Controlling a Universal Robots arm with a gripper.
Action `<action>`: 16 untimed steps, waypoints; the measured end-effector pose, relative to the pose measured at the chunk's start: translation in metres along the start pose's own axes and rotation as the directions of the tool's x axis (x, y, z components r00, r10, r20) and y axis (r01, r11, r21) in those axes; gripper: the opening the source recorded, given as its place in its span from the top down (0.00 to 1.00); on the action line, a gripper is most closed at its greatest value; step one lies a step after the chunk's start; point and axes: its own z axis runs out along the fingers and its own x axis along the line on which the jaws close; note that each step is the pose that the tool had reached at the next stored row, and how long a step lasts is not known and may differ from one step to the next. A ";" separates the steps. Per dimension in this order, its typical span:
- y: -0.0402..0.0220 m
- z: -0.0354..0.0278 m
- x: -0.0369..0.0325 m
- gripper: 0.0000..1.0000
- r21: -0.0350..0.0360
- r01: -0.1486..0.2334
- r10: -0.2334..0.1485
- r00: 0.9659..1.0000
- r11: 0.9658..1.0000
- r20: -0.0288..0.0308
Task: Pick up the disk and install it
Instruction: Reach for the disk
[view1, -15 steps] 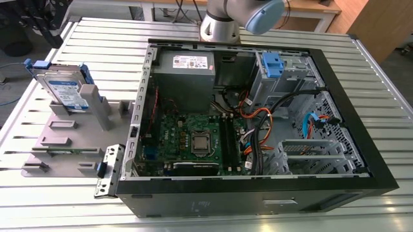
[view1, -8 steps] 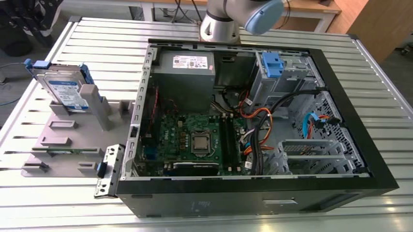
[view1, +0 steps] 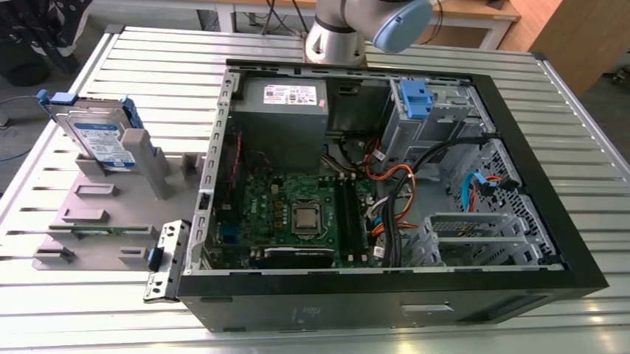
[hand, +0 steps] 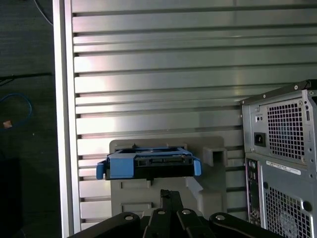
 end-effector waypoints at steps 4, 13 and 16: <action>-0.0001 0.0016 0.0006 0.89 0.000 0.000 0.000 1.000 1.000 0.000; -0.0007 0.0111 0.0023 0.89 0.000 0.000 0.000 1.000 1.000 0.000; -0.0010 0.0117 0.0063 0.89 0.000 0.000 0.000 1.000 1.000 0.000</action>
